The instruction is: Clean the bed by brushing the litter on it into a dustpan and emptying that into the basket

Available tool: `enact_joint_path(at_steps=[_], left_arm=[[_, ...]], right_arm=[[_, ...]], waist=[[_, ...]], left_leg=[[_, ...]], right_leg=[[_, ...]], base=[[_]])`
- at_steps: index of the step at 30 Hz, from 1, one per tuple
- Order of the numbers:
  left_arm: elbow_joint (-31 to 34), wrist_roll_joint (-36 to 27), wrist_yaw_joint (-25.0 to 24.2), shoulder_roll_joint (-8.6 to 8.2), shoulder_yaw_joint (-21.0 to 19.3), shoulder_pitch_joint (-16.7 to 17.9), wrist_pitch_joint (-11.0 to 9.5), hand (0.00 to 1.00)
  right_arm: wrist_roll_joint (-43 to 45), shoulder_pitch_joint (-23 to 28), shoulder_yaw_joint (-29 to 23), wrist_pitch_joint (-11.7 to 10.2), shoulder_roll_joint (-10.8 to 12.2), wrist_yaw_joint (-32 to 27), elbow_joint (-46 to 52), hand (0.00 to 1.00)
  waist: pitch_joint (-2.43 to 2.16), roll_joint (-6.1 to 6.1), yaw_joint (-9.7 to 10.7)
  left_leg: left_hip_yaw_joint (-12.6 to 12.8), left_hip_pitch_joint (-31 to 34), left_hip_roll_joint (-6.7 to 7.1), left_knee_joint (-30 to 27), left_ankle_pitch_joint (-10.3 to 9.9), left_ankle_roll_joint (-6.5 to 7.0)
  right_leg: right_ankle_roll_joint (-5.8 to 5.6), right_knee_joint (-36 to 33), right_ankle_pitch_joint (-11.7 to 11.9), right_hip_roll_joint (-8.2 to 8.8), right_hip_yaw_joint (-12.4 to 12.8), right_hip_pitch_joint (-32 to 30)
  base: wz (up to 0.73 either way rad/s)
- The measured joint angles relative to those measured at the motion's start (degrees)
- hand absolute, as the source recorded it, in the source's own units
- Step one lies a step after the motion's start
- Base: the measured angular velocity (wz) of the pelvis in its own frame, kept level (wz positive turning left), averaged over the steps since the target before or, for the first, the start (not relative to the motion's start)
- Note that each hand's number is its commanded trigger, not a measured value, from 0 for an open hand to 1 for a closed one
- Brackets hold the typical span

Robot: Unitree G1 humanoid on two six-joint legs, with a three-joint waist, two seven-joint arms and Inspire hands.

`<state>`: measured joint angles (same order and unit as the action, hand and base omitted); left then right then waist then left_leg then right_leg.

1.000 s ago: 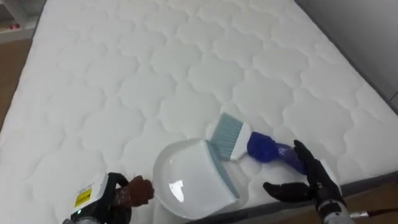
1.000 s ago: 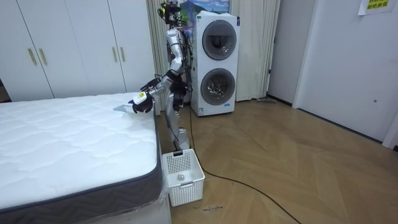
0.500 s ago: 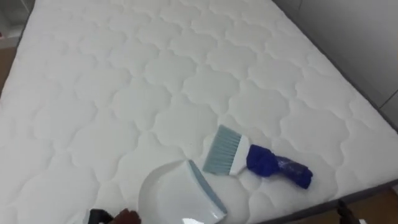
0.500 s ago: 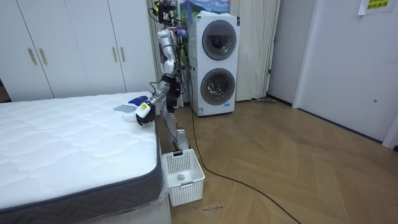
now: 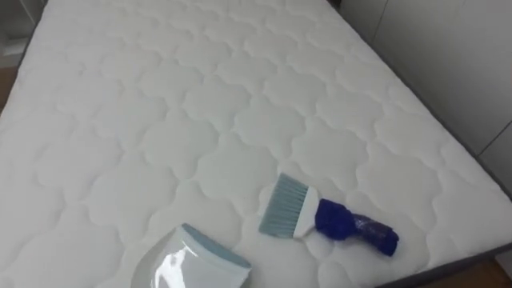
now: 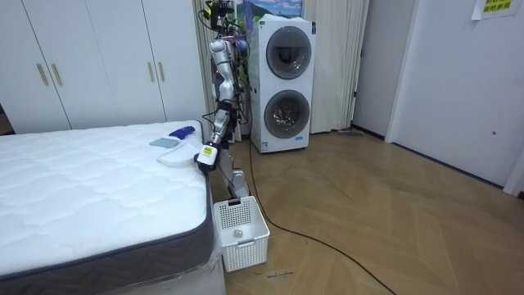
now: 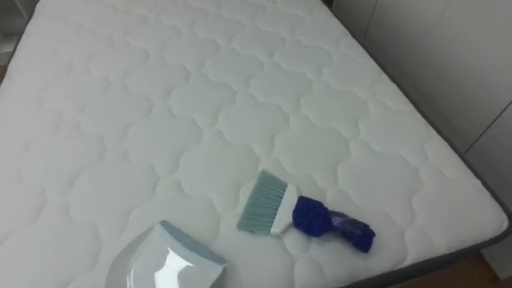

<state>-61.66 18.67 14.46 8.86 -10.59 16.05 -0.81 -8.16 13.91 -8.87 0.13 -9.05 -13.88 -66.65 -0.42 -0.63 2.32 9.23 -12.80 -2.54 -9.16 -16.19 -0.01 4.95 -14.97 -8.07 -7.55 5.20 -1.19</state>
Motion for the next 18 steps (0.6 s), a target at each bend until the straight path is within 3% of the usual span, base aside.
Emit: enact_joint_path(at_steps=[3,5,8,12,18], left_arm=[[-1.75,-2.02,-0.38,0.11,-0.72,-0.13,1.73,0.0],[-4.24,-3.33,-1.47,-0.01,-0.61,-0.24,5.17,0.0],[-6.51,-4.53,-2.22,-0.53,-0.45,-0.31,7.84,0.0],[-6.93,-4.56,-3.82,-0.71,-0.47,-0.29,9.33,0.0],[-6.88,-4.53,-6.17,-0.87,-0.56,-0.39,10.58,0.0]], right_arm=[[8.79,-0.17,1.59,3.06,0.05,2.04,-0.31,0.0],[16.26,-1.01,3.15,5.29,0.09,3.9,-0.32,0.0],[19.81,-2.47,4.18,7.18,0.13,6.02,-0.34,0.0],[21.74,-2.96,6.8,8.06,0.19,9.4,-0.31,0.0],[22.82,-3.5,7.82,8.71,0.21,13.99,-0.33,0.0]], waist=[[-0.06,0.04,-1.08],[0.03,0.32,-1.14],[0.06,0.63,-1.38],[0.13,0.97,-2.76],[0.14,0.89,-2.94]], left_leg=[[-0.07,0.16,-0.22,-0.12,-0.52,0.58],[-0.47,0.37,0.0,-0.27,-0.56,0.65],[-1.54,0.58,0.23,-0.29,-0.71,0.9],[-2.01,0.57,0.21,-0.43,-0.71,0.91],[-3.33,0.63,0.27,-0.69,-0.7,0.92]], right_leg=[[0.17,-0.24,0.42,-0.2,-0.1,0.14],[0.09,-0.92,0.34,0.06,-0.47,-0.25],[-0.06,-0.98,0.25,0.48,-1.27,-0.33],[-0.07,-0.57,0.24,0.71,-2.11,0.2],[-0.07,-0.7,-0.41,1.11,-3.03,0.65]], base=[[-0.1],[0.08],[0.15],[0.12],[0.1]])
